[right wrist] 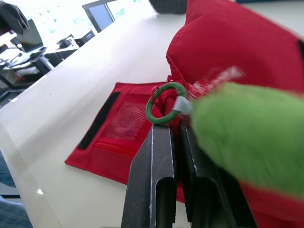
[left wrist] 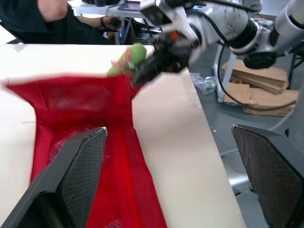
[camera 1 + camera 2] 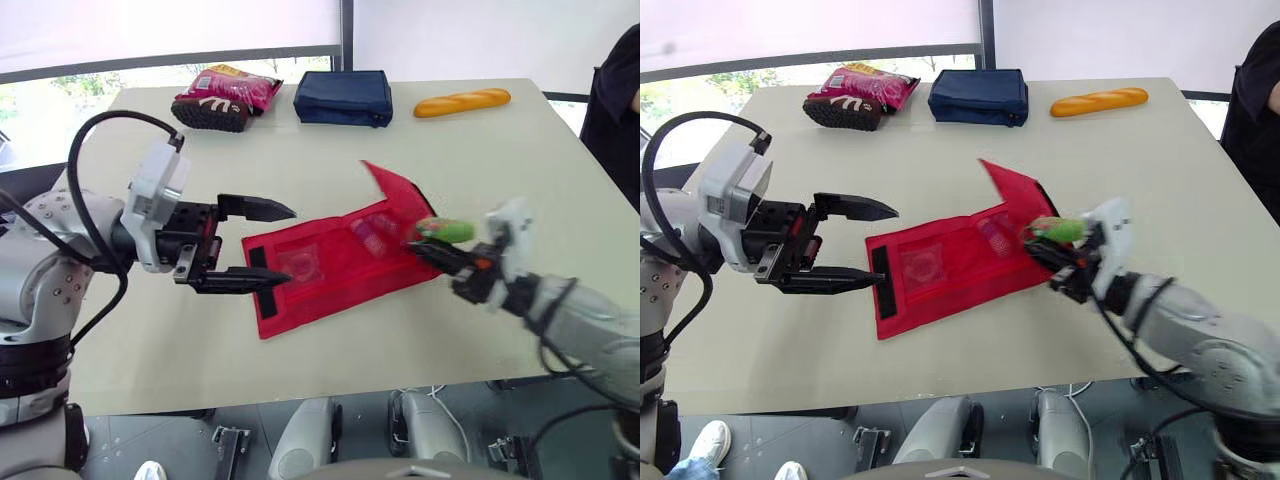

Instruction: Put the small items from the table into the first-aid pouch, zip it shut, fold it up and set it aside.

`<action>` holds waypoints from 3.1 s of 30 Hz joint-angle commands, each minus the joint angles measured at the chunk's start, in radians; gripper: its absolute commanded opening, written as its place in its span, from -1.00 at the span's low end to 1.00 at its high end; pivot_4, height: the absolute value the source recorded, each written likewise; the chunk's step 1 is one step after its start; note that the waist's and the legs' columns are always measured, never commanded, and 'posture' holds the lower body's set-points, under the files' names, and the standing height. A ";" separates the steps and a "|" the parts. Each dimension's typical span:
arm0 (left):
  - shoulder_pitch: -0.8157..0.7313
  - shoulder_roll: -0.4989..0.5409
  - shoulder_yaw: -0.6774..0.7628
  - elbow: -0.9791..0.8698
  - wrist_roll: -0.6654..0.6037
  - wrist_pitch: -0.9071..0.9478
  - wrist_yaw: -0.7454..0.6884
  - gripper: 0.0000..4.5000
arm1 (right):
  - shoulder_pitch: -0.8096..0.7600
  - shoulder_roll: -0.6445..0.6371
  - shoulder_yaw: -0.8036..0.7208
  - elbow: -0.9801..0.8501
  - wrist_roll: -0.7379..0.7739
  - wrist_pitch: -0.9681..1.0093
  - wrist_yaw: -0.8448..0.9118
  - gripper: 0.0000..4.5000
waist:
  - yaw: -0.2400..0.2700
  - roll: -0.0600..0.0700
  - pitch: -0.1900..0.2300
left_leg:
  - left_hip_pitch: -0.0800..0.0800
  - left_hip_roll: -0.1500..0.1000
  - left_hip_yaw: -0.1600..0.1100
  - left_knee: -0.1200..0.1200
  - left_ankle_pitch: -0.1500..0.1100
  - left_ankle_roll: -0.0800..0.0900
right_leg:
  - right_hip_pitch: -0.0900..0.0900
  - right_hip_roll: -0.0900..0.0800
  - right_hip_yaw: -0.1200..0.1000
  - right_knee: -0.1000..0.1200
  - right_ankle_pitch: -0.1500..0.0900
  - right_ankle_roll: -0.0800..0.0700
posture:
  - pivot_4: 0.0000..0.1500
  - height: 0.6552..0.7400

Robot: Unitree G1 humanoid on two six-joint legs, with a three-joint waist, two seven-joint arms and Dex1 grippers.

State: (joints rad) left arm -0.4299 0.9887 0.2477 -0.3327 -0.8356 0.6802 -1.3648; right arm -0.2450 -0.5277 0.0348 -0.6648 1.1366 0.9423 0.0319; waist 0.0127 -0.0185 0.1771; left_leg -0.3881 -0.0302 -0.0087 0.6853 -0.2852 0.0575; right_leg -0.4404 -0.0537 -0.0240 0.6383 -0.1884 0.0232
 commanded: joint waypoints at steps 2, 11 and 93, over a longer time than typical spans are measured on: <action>0.012 0.013 0.037 -0.035 -0.026 -0.007 0.019 1.00 | -0.003 -0.017 0.077 -0.034 -0.074 0.028 0.042 -0.38 | 0.001 0.000 0.000 | -0.001 -0.001 0.000 0.001 0.000 0.000 | 0.000 0.000 0.000 0.000 0.000 0.000 | 1.00 0.99; 0.023 0.005 0.023 -0.041 -0.042 -0.015 0.022 1.00 | 0.149 -0.285 -0.184 -0.031 -0.023 -0.032 0.405 0.98 | 0.000 -0.001 0.000 | -0.001 0.000 0.000 0.001 -0.003 0.004 | 0.000 0.001 -0.002 -0.001 0.000 0.001 | 1.00 0.99; -0.172 -0.050 -0.121 0.025 -0.018 -0.009 0.002 1.00 | -0.126 -0.046 -0.146 0.570 -0.443 -0.036 0.699 -0.14 | -0.024 -0.001 0.001 | -0.004 0.000 0.003 0.002 0.000 0.000 | -0.004 0.005 0.002 0.002 0.003 -0.003 | 1.00 0.99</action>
State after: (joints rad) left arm -0.5864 0.9269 0.1080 -0.2962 -0.8488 0.6789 -1.3564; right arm -0.3632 -0.5701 -0.0636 -0.0659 0.6698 0.9017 0.7332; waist -0.0111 -0.0196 0.1777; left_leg -0.3921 -0.0299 -0.0062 0.6870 -0.2850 0.0573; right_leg -0.4449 -0.0490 -0.0219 0.6407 -0.1858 0.0202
